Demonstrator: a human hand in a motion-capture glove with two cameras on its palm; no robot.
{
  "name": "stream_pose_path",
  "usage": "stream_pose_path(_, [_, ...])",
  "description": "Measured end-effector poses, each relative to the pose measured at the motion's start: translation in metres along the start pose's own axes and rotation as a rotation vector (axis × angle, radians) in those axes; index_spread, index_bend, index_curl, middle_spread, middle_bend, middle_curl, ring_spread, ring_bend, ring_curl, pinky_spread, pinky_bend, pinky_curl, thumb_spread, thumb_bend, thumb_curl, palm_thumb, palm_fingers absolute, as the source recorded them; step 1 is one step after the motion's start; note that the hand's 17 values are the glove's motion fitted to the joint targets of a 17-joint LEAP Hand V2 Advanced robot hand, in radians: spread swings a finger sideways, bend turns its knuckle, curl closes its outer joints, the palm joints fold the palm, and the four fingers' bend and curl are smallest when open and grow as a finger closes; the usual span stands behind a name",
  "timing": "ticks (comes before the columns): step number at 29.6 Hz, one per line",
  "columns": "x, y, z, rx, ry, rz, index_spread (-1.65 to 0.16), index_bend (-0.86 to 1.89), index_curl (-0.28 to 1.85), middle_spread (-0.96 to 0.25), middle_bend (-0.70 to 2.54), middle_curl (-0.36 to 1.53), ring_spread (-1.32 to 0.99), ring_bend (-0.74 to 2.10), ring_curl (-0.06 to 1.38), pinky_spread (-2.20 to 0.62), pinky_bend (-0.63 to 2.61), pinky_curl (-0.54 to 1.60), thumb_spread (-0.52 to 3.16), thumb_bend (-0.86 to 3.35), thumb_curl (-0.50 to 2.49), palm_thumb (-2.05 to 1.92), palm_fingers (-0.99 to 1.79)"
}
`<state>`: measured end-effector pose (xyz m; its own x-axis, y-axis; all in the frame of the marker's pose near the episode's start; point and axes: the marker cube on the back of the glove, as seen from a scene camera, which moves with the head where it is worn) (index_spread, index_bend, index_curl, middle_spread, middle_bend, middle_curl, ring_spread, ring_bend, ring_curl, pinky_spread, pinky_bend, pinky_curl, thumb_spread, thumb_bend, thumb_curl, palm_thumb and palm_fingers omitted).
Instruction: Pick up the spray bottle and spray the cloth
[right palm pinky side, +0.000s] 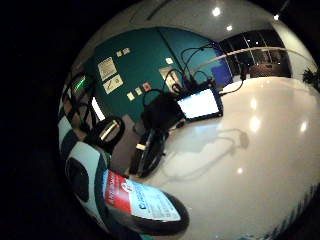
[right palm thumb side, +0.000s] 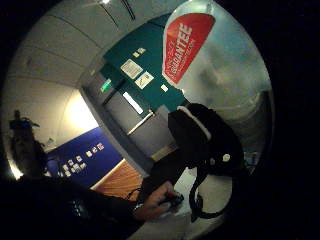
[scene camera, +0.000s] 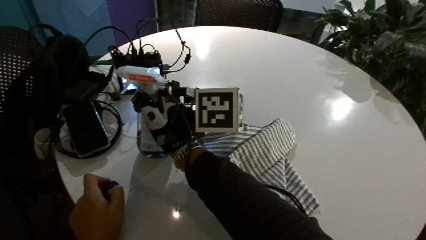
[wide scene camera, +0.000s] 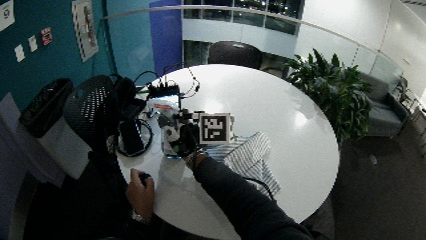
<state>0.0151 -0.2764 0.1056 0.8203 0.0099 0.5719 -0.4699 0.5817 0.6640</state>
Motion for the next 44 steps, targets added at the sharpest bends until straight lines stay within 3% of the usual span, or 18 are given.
stream_pose_path(13, [-0.002,-0.006,-0.008,-0.019,0.038,-0.013,-0.27,0.15,0.4,-0.23,0.57,0.48,-0.21,0.72,0.42,-0.32,0.49,0.38,1.27,-0.01,0.22,0.59,1.35])
stream_pose_path(18, [0.006,0.006,0.0,-0.11,0.019,0.065,-0.28,0.15,0.4,-0.23,0.57,0.48,-0.21,0.71,0.42,-0.32,0.49,0.38,1.25,-0.01,0.23,0.6,1.35])
stream_pose_path(21, [0.011,0.014,-0.002,-0.195,0.054,0.102,-0.29,0.11,0.38,-0.22,0.49,0.45,-0.19,0.68,0.41,-0.27,0.53,0.39,1.23,-0.03,0.23,0.57,1.21])
stream_pose_path(24, [0.012,0.015,-0.013,-0.272,0.12,0.14,-0.3,-0.01,0.32,-0.19,0.41,0.43,-0.19,0.63,0.4,-0.18,0.55,0.4,1.16,-0.06,0.22,0.49,0.83])
stream_pose_path(29, [-0.001,0.012,-0.05,-0.468,0.276,0.162,-0.28,-0.01,0.27,-0.15,0.35,0.42,-0.15,0.58,0.41,-0.06,0.57,0.43,1.08,-0.04,0.23,0.47,0.49])
stream_pose_path(36, [-0.029,0.014,-0.102,-0.682,0.414,-0.03,-0.29,0.08,0.23,-0.09,0.22,0.37,-0.11,0.52,0.35,0.04,0.63,0.4,1.03,-0.04,0.23,0.43,0.4])
stream_pose_path(44, [-0.063,0.033,-0.137,-0.92,0.427,-0.336,-0.36,0.26,0.29,-0.13,0.25,0.37,-0.12,0.42,0.31,0.1,0.42,0.33,0.99,-0.04,0.24,0.38,0.56])
